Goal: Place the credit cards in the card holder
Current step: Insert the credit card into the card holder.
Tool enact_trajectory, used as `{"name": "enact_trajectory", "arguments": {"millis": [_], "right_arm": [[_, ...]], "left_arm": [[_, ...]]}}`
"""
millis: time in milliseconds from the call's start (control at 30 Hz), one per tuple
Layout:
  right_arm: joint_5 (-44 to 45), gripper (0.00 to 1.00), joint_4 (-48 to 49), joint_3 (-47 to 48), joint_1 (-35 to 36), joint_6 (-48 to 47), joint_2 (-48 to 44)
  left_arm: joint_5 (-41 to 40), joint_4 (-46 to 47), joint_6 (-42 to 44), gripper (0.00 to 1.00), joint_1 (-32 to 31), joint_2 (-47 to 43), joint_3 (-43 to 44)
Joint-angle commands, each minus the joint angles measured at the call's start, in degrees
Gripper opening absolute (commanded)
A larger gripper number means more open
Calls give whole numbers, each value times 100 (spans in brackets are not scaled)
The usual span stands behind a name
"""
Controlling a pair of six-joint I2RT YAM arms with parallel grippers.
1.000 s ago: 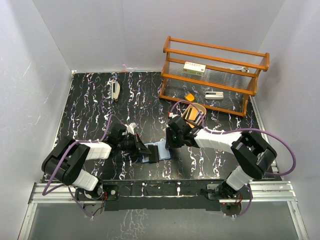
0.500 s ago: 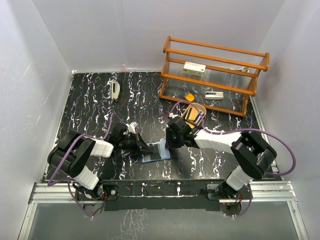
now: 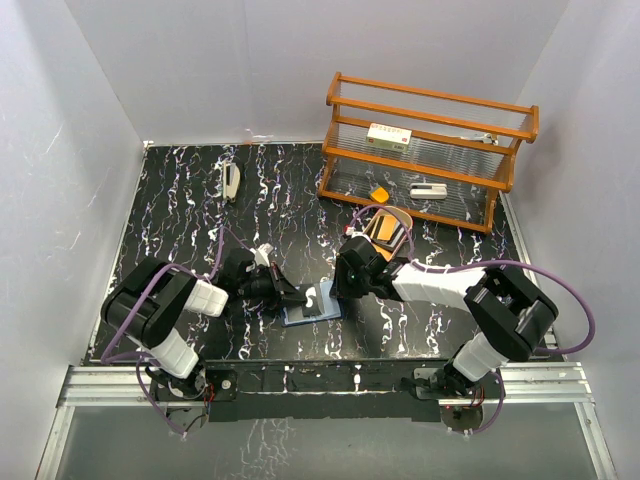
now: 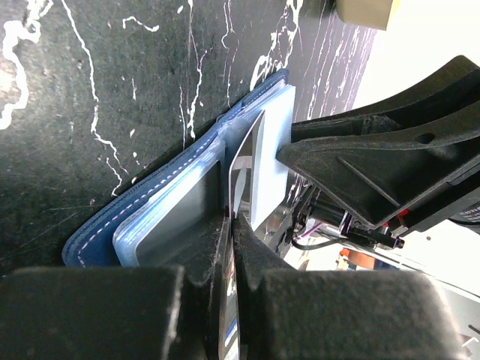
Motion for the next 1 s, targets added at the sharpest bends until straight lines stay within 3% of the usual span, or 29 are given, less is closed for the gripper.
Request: {"name": "enact_trajectory", "arguments": {"millis": [0,400,533,600,733,967], "right_arm": [[-103,18,101,-160,76,235,-89],[-128,18,180,-170,76,310,-53],[-50,22,-30,-75,76,249,-173],[-16,24,-188,3,76,180,-292],[-105,28,-386,148,76,-4,-491],[-204,30,-320,91,77,69,-620]], "left_arm": [[-185,262,-69,0,-16,156,-128],[-249,309,-187,0,-287,288,-3],[-337,-124,-3,24,-288,84,128],[-459,-665,265,31,-289,-129,281],[-755,-1510,561,37,-298,-623,504],[-883,-2056,654,44,-330,-972,757]]}}
